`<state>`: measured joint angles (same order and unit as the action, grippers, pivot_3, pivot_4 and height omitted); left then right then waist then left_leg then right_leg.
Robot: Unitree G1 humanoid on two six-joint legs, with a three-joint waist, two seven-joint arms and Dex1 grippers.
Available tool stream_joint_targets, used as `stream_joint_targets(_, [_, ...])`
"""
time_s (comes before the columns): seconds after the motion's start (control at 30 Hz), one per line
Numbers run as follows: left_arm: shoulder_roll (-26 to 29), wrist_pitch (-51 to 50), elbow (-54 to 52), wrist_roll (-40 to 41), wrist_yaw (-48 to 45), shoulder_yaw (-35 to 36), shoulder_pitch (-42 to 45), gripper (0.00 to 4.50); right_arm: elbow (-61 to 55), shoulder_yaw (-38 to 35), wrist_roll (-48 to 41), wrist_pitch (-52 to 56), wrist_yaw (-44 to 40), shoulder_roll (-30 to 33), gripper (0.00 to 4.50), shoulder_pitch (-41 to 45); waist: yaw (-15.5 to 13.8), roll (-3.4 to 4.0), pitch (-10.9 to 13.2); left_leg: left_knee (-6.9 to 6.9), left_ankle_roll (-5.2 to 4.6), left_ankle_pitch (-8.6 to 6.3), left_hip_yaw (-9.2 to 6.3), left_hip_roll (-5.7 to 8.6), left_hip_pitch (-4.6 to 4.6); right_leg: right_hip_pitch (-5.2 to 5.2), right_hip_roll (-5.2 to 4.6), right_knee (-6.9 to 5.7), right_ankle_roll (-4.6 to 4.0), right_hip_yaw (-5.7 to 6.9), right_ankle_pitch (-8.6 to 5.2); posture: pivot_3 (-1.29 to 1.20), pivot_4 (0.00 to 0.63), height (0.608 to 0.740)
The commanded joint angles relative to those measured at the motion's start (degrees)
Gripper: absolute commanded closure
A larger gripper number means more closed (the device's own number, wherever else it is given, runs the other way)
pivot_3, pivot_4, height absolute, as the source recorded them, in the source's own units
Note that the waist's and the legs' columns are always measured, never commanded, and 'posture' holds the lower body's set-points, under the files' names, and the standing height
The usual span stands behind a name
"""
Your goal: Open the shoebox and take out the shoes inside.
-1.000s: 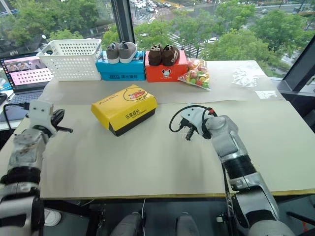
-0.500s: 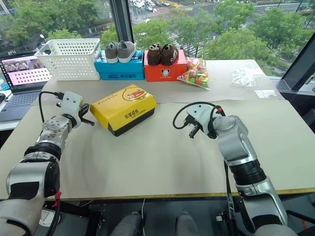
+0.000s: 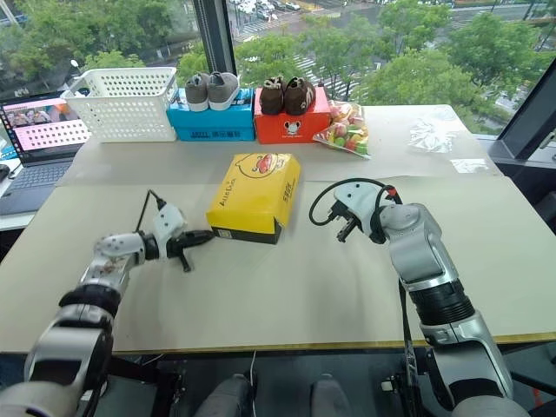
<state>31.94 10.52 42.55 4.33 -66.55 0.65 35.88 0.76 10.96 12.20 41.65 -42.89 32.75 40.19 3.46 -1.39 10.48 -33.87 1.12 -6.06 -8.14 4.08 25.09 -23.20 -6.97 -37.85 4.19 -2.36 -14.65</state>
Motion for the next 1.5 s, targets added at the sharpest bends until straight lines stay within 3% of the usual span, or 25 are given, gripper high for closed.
stream_joint_targets(0.03, [3.62,-4.58,-7.33,1.47,0.11,1.13,-1.29,4.47,1.78,-0.09,-0.17,-3.08,1.12,0.48,4.38,2.35,0.22,0.00,0.00,-0.01,0.00,0.00,0.00,0.00,-0.01,0.01,0.00,-0.03,0.01,0.00,0.00,0.00,0.150,0.740])
stream_joint_targets(0.13, [4.22,-0.08,-1.24,-2.33,9.12,1.62,2.54,4.47,8.12,-0.58,-1.00,-6.59,2.93,-1.65,4.38,3.69,0.14,0.00,0.00,-0.06,-0.01,0.01,-0.01,0.00,-0.09,0.07,0.02,-0.05,0.30,0.01,-0.17,0.00,0.150,0.740])
stream_joint_targets(0.27, [2.12,4.44,11.55,-6.48,27.84,2.50,11.83,4.47,29.50,0.99,-0.63,-20.67,8.82,-9.08,4.38,8.47,-0.04,-0.11,-0.01,-0.07,-0.01,0.01,-0.02,0.00,-0.35,0.31,0.02,-0.05,0.42,0.03,-0.24,0.00,0.150,0.740])
stream_joint_targets(0.5, [-8.05,6.89,22.02,-5.82,32.70,2.07,19.25,4.47,62.34,-3.38,-2.91,-42.29,19.68,-19.69,4.38,21.49,0.62,-0.12,0.00,0.03,-0.01,0.00,-0.01,0.07,-0.43,0.44,-0.03,0.09,0.02,0.04,0.02,0.00,0.150,0.740])
stream_joint_targets(0.63, [-13.37,7.49,22.84,-5.94,32.02,1.38,18.48,4.47,68.37,-7.67,-6.72,-48.32,20.22,-23.86,4.38,24.84,0.71,-0.13,0.00,0.09,-0.01,0.00,-0.02,0.08,-0.38,0.34,-0.03,0.05,0.02,0.03,0.02,0.00,0.150,0.740])
stream_joint_targets(0.73, [-16.28,8.07,21.34,-6.11,30.47,0.34,15.90,4.47,69.22,-9.19,-8.62,-50.46,15.30,-27.35,4.38,25.27,0.79,-0.12,0.00,0.06,-0.01,0.00,-0.02,0.08,-0.38,0.35,-0.03,-0.01,0.02,0.02,0.02,0.00,0.150,0.740])
stream_joint_targets(0.9, [-18.36,4.79,11.51,-3.25,23.50,-1.29,9.49,4.47,63.98,-7.88,-10.16,-49.54,5.21,-31.80,4.38,22.07,1.53,-0.09,-0.02,0.07,-0.01,0.00,-0.01,0.07,-0.51,0.44,-0.03,-0.07,0.02,0.00,0.01,0.00,0.150,0.740])
stream_joint_targets(1.03, [-14.57,-10.82,-15.57,2.38,13.44,-7.02,-2.06,4.47,36.03,0.94,-10.73,-34.23,-4.53,-29.40,4.38,9.50,2.35,-0.02,-0.06,0.06,-0.03,-0.06,-0.02,0.06,-0.53,0.45,-0.03,-0.11,0.04,-0.02,-0.01,0.00,0.150,0.740])
stream_joint_targets(1.17, [-7.01,-31.00,-42.27,11.41,10.57,-7.20,-11.70,4.47,9.21,4.65,-12.24,-17.71,-7.65,-23.05,4.38,-1.28,2.13,0.08,-0.10,0.05,0.02,-0.12,0.00,0.00,-0.48,0.26,0.00,-0.23,0.02,-0.03,-0.04,0.00,0.150,0.740])
stream_joint_targets(1.27, [-1.70,-43.54,-57.84,17.55,11.64,-4.76,-18.72,4.47,-4.71,6.70,-11.73,-10.42,-10.71,-15.25,4.38,-8.60,2.03,0.14,-0.09,0.03,0.03,-0.12,-0.01,-0.03,-0.40,0.19,0.02,-0.19,0.04,-0.03,-0.10,0.00,0.150,0.740])
stream_joint_targets(1.37, [1.02,-49.98,-66.17,20.68,13.52,-1.62,-24.85,4.47,-11.84,5.89,-11.31,-5.14,-11.85,-8.70,4.38,-13.94,1.29,0.15,-0.08,0.02,0.04,-0.12,0.01,-0.08,-0.47,0.25,0.02,-0.18,0.41,-0.01,-0.34,0.00,0.150,0.740])
stream_joint_targets(1.5, [1.67,-50.60,-67.27,19.64,15.57,-0.76,-27.13,4.47,-16.40,5.04,-11.91,-0.42,-11.50,-5.24,4.38,-16.88,0.09,0.14,-0.08,0.02,0.43,-0.37,0.08,-0.18,-0.76,0.55,0.02,-0.07,0.29,0.00,-0.46,0.00,0.150,0.740])
